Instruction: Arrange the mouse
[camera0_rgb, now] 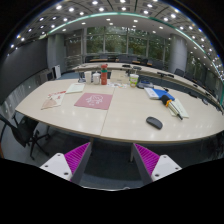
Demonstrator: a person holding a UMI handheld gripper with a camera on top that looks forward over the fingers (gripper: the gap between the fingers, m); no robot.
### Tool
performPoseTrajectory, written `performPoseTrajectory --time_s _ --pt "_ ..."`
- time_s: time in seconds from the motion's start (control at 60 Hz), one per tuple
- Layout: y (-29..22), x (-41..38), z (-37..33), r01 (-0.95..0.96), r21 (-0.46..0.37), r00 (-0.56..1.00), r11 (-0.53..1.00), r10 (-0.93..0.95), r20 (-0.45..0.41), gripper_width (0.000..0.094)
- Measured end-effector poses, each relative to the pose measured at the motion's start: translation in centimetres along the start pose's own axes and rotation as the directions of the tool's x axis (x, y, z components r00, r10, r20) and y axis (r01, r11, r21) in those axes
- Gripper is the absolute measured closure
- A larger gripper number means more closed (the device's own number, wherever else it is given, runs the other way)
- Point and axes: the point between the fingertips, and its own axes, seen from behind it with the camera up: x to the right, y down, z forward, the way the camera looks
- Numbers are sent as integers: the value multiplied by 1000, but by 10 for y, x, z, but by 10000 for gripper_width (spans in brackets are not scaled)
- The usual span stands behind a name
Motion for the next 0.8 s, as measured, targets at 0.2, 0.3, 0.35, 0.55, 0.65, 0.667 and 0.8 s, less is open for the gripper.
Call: performPoseTrajectory --time_s 0.2,0.3,0.35,0.55,0.65,0.667,0.8 --pt "28 120 68 -16 -33 992 999 12 -123 73" --pt "26 179 121 11 -22 987 1000 -14 -158 72" --pt "22 203 145 18 -17 985 1000 -21 -174 72" --pt "6 257 232 -28 -21 988 999 24 -153 74" --pt "-4 268 261 -35 -22 991 999 31 -130 75" --pt "-6 268 265 -37 -20 992 999 34 -122 75" --pt "-24 270 291 -39 -9 996 999 38 -80 84"
